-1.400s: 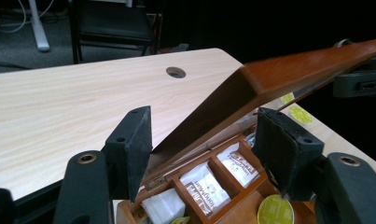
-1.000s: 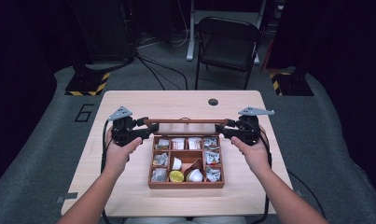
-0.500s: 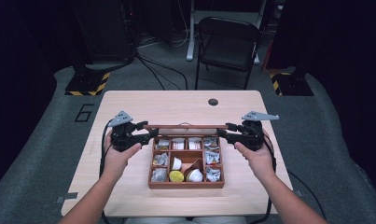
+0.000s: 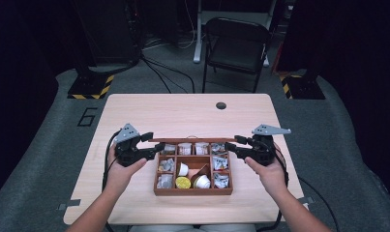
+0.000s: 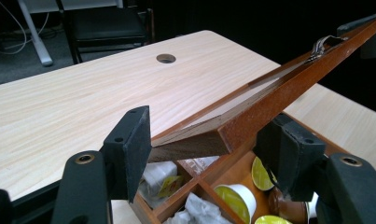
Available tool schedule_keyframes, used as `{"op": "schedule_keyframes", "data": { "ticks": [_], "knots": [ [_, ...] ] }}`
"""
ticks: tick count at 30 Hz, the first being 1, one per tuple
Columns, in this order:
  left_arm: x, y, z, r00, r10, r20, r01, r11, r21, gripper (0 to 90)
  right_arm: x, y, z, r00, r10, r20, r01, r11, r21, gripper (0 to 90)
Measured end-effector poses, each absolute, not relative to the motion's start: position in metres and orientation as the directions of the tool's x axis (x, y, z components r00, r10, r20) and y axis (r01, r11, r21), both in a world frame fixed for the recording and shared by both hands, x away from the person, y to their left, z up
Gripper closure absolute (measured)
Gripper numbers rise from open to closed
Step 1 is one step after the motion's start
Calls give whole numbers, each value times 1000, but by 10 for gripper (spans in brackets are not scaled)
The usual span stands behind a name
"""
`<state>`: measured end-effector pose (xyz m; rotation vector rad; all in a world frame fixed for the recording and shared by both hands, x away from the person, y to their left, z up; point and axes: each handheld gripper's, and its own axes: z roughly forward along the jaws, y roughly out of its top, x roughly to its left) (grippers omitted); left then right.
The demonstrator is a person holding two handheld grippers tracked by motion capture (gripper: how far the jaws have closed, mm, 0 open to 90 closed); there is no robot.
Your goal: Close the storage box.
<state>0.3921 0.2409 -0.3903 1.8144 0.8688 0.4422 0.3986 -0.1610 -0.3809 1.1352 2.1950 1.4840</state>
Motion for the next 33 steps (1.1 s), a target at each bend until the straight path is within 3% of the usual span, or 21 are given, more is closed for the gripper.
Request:
{"op": "schedule_keyframes", "data": {
  "ticks": [11, 33],
  "knots": [
    [372, 245, -398, 688, 719, -102, 358, -214, 909, 359, 383, -163, -392, -670, 716, 196, 453, 186, 872, 485],
    [337, 246, -448, 688, 714, -129, 439, -268, 857, 361, 347, -162, -445, -675, 715, 181, 493, 256, 831, 476]
  ]
}}
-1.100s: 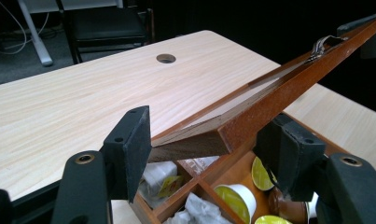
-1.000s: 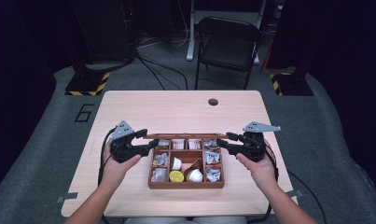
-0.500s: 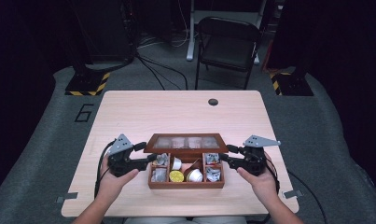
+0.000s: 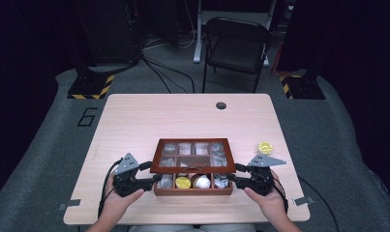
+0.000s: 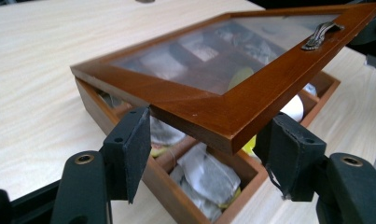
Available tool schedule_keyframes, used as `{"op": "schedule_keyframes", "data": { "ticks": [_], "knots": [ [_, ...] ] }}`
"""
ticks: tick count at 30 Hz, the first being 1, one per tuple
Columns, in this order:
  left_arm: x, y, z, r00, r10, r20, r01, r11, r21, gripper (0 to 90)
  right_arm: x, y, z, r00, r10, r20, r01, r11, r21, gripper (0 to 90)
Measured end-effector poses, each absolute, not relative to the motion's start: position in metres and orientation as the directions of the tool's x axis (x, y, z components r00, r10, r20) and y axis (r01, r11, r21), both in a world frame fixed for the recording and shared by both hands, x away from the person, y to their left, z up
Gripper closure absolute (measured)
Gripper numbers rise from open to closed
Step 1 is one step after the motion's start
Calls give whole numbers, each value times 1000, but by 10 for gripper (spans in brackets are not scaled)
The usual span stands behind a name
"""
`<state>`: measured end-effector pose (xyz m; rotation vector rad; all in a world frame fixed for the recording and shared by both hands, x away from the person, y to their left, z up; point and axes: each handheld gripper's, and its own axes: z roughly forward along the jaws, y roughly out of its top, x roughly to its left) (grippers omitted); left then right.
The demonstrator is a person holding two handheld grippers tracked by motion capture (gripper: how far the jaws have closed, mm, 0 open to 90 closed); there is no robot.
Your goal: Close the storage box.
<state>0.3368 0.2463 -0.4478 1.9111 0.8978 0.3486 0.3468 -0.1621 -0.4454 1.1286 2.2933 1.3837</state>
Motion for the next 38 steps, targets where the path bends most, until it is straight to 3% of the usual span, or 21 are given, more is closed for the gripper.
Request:
{"op": "schedule_keyframes", "data": {
  "ticks": [12, 29, 38],
  "knots": [
    [332, 247, -468, 696, 706, -129, 466, -307, 830, 360, 342, -161, -464, -692, 709, 137, 498, 331, 802, 454],
    [326, 242, -487, 705, 698, -127, 523, -390, 758, 360, 340, -159, -481, -704, 693, 156, 565, 413, 714, 413],
    [320, 251, -486, 680, 716, -160, 550, -353, 757, 354, 330, -168, -478, -697, 703, 142, 561, 411, 718, 369]
  ]
}}
